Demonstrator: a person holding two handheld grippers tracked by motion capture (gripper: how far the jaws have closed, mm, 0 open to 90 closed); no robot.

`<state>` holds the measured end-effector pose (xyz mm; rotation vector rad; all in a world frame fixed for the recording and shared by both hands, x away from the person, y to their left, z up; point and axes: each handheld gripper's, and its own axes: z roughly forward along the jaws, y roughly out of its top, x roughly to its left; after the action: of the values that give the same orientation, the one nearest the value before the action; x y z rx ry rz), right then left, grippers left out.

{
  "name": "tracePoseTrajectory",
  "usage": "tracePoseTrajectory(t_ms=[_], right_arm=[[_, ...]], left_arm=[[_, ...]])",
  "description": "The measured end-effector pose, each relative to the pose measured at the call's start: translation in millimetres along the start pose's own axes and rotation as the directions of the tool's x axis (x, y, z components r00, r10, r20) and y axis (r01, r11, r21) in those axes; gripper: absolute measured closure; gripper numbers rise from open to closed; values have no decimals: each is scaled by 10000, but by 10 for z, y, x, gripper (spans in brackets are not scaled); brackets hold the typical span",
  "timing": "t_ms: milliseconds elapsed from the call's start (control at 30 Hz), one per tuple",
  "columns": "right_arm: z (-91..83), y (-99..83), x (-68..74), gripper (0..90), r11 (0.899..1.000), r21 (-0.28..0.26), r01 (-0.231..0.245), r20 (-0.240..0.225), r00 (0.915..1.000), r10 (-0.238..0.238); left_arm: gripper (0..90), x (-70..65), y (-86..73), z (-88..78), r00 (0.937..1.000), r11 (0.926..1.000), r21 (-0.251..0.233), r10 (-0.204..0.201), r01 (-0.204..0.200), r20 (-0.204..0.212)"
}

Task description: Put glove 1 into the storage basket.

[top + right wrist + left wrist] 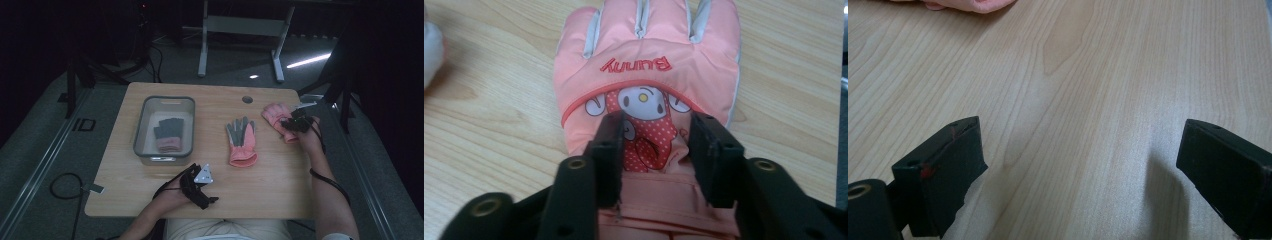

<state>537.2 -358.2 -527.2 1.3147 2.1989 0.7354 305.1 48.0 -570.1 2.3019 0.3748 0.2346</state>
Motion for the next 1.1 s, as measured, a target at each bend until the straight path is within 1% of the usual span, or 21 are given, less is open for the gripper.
tracePoseTrajectory(t_ms=[100,133,200,267,333,367,433,500,533,600,633,667,700,733,833,867,900,933,967,1033,1100], right_arm=[[16,3,5,638,10000,37,40,17,10000,-40],[28,29,3,709,9996,208,-176,30,9998,176],[33,48,10,773,9991,344,-253,93,9996,250],[30,60,7,814,9983,403,-425,148,9990,420],[14,76,8,847,9943,422,-977,440,9944,959],[1,87,24,858,9927,386,-1144,668,9915,1117],[-37,106,57,870,9894,399,-1394,894,9867,1354],[-72,114,69,874,9888,331,-1456,960,9852,1419],[-168,125,82,876,9853,208,-1697,950,9814,1670],[-303,128,114,877,9831,-105,-1827,1132,9766,1827],[-377,128,131,877,9799,-312,-1970,1168,9730,1993],[-377,128,131,877,9799,-312,-1970,1168,9730,1993],[-447,126,156,877,9786,-489,-1999,1192,9716,2045],[-588,119,228,877,9787,-619,-1957,1360,9698,2025],[-824,76,346,878,9739,-952,-2060,1367,9664,2177],[-824,76,346,878,9739,-952,-2060,1367,9664,2177],[-887,61,390,878,9746,-987,-2013,1405,9667,2139],[-1007,10,467,878,9697,-1169,-2143,1446,9624,2301],[-1058,-23,496,878,9640,-1240,-2353,1365,9582,2514],[-1134,-99,575,878,9564,-1318,-2607,1338,9513,2778],[-1171,-181,652,878,9534,-1304,-2722,1389,9471,2894]], left_arm=[[46,8,-3,-10,10000,10000,-86,-35,35,-4],[46,7,-4,-9,10000,10000,-84,-41,40,-46],[46,4,-3,-3,10000,10000,-16,34,-34,-68],[46,-8,-1,2,9999,10000,17,77,-77,-82],[46,-12,3,1,9999,10000,3,82,-82,-76],[46,-12,7,-2,10000,10000,-22,54,-54,-33],[46,-8,9,-6,9999,10000,-48,66,-67,-113],[46,-2,7,-12,9999,10000,-74,50,-51,-100],[46,-2,7,-14,9999,9999,-81,61,-62,-90],[46,-8,6,-12,9999,9999,-47,106,-107,-71],[46,-10,5,-11,9999,9999,-48,117,-117,-40],[46,-10,5,-11,9999,9999,-48,117,-117,-40],[46,-12,3,-10,9999,9999,-36,149,-149,-13],[46,-10,2,-10,9999,9999,-61,129,-129,-3],[46,-10,3,-16,9998,9998,-104,173,-174,-98],[46,-10,3,-16,9998,9998,-104,173,-174,-98],[46,-16,4,-13,9998,9998,-92,200,-201,-70],[46,-18,2,-11,9997,9997,-85,215,-216,-68],[46,-18,2,-11,9997,9997,-51,237,-237,-65],[46,-19,3,-13,9997,9996,-66,260,-261,-34],[46,-17,-1,-12,9997,9997,-91,244,-244,-28]])
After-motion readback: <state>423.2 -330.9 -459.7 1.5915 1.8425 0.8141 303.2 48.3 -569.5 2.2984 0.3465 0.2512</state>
